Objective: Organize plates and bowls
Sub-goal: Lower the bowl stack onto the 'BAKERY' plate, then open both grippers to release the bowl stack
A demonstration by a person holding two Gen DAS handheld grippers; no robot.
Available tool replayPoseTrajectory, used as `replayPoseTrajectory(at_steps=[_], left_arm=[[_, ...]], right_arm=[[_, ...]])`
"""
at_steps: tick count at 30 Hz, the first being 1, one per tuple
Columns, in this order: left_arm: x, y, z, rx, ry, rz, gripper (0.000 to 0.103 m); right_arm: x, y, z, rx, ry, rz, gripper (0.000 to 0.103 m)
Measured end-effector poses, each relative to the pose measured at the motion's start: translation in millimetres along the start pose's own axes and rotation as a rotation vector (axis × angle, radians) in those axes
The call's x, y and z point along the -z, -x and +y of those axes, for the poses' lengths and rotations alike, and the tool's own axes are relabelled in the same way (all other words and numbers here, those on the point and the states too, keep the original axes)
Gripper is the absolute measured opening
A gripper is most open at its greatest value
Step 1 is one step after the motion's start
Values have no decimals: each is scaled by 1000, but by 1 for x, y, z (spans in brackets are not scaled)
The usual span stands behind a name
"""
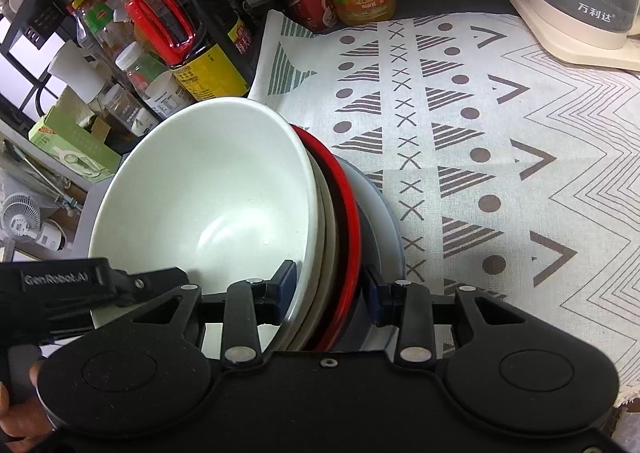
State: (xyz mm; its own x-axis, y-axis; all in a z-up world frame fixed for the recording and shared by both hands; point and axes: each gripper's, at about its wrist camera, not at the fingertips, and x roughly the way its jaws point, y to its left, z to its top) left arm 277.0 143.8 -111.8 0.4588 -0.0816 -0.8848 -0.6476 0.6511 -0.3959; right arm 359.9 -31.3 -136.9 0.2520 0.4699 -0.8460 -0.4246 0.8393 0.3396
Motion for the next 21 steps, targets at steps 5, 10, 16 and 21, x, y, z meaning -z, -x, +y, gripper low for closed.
replayPoseTrajectory(at_steps=[5, 10, 16, 21], left_arm=[[-7, 7, -5, -19, -36, -8, 37], [-11, 16, -5, -18, -12, -44, 59], [-10, 27, -4, -6, -60, -62, 82], [-8, 36, -3, 23, -111, -76, 87]], right_arm=[[-3, 6, 2, 18, 12, -30, 54], [-3, 15, 6, 43, 16, -50, 64], [4, 33, 10, 60, 4, -119, 78], [13, 50, 13, 88, -16, -183, 88]])
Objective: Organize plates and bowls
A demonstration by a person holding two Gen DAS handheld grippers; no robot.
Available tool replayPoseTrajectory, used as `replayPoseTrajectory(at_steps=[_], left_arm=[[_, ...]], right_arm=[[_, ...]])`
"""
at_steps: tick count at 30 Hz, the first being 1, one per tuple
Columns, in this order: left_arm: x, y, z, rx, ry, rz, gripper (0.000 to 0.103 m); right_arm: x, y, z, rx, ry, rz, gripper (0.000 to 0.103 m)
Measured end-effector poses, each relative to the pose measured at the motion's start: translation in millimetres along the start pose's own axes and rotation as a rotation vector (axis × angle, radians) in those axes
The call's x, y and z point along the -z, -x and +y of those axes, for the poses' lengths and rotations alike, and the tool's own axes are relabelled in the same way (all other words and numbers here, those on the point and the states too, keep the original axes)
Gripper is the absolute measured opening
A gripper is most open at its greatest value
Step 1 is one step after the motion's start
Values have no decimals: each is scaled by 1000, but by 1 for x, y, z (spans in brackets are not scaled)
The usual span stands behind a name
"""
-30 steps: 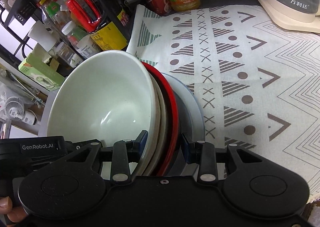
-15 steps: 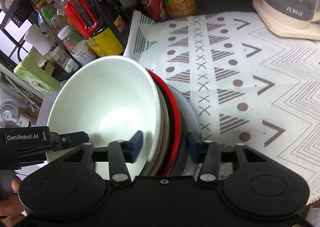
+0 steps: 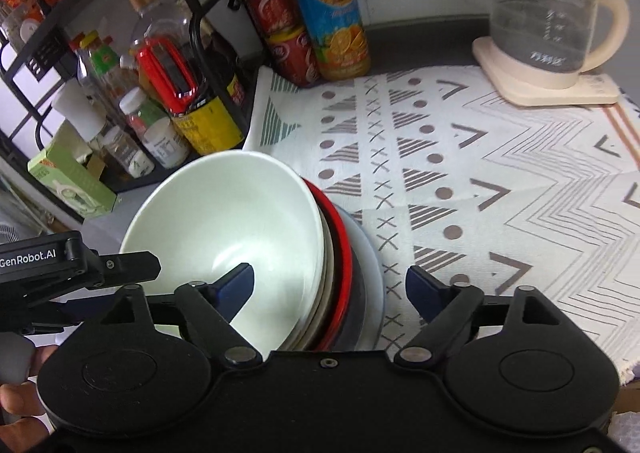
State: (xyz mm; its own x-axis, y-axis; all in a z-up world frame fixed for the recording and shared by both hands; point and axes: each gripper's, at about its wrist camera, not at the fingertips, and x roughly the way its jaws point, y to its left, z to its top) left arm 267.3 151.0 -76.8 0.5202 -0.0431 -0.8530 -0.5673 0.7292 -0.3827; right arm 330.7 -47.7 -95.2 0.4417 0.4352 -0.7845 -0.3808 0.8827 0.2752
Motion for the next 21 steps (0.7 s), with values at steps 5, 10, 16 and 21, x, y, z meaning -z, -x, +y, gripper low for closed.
replayPoseTrajectory(at_steps=[5, 10, 16, 21], left_arm=[[2, 8, -3, 14, -76, 8, 88], [6, 18, -5, 19, -132, 10, 89], [16, 32, -14, 37, -207, -18, 92], [26, 48, -24, 64, -236, -27, 93]], right_arm=[[11, 24, -4, 49, -37, -72, 95], [21, 45, -13, 97, -89, -109, 98], [34, 72, -23, 142, -121, -166, 102], [46, 95, -30, 161, -136, -207, 102]])
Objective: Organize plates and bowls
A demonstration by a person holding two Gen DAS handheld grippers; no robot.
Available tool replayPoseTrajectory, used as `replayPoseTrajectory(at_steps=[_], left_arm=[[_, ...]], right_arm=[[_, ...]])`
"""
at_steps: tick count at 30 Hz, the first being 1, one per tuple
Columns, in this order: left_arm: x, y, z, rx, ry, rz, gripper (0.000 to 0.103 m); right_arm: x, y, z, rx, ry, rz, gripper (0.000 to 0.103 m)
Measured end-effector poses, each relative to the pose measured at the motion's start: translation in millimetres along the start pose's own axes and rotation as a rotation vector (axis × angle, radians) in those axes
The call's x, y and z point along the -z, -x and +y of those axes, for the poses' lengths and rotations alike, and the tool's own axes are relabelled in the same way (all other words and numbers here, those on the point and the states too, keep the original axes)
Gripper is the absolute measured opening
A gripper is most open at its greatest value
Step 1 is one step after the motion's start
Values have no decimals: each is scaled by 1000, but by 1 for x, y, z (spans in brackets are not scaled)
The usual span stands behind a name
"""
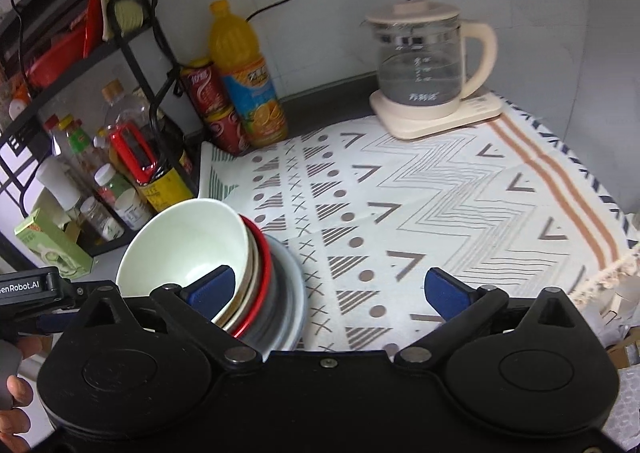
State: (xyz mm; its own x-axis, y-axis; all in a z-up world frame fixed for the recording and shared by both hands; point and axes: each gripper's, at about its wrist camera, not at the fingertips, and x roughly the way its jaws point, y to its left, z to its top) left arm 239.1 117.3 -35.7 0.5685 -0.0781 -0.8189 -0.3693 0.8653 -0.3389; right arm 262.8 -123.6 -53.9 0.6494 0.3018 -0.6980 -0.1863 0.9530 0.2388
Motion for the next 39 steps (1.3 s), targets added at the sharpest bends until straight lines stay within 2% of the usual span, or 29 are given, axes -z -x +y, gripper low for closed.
replayPoseTrajectory(at_steps=[5, 13, 17, 26, 33, 39], left_arm=[[16, 28, -19, 27, -68, -58, 103], [60, 73, -34, 21, -104, -96, 103], [83, 99, -36, 5, -99, -96, 103], [128, 147, -32, -4, -117, -141, 103], [153, 175, -26, 35, -107, -181, 103], [172, 191, -27, 36, -147, -196, 103]], right_arm=[[6, 31, -14, 23, 1, -51, 102], [33, 79, -33, 35, 1, -96, 103], [53, 99, -38, 28, 6, -82, 103], [86, 151, -38, 37, 48, -123, 103], [109, 185, -35, 39, 43, -154, 103], [127, 209, -25, 41, 48, -155, 103]])
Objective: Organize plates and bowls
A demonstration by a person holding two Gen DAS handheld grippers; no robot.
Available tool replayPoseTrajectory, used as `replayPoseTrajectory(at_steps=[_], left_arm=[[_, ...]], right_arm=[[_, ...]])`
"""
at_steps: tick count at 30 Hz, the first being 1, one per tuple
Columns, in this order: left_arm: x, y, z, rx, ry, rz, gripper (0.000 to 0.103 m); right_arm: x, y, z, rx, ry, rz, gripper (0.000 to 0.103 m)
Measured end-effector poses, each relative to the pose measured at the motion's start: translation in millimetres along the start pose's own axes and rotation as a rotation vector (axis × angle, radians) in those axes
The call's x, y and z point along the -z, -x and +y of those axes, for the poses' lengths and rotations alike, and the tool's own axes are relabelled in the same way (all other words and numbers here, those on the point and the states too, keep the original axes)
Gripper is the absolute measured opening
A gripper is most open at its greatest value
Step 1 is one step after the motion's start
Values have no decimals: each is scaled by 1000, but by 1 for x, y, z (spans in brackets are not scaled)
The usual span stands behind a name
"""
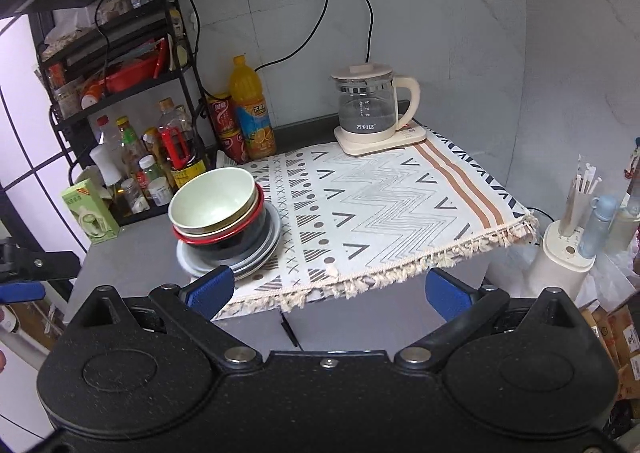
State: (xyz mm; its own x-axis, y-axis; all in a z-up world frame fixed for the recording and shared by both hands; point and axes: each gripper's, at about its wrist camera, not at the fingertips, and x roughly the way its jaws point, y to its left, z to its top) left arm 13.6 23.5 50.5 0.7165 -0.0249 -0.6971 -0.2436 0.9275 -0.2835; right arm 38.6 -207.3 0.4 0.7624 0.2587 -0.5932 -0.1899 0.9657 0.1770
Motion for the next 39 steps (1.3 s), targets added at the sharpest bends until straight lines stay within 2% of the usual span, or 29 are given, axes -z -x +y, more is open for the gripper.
replayPoseTrajectory(at_steps=[4, 8, 14, 26, 30, 39], left_arm=[[14, 12, -3, 20, -75, -26, 103], [27, 22, -2, 28, -93, -37, 103], [40, 40, 1, -3, -135, -72, 103], [68, 63, 20, -30, -174, -88, 103], [74, 64, 28, -30, -149, -75, 103], [73, 62, 25, 11, -160, -88, 103]], right_arm=[[8, 14, 5, -7, 5, -15, 103], [17, 23, 6, -7, 8, -25, 103], [30, 35, 8, -33, 11, -49, 103], [49, 50, 12, -73, 56, -30, 103], [50, 55, 15, -81, 77, -28, 103], [53, 54, 17, -92, 86, -15, 103]])
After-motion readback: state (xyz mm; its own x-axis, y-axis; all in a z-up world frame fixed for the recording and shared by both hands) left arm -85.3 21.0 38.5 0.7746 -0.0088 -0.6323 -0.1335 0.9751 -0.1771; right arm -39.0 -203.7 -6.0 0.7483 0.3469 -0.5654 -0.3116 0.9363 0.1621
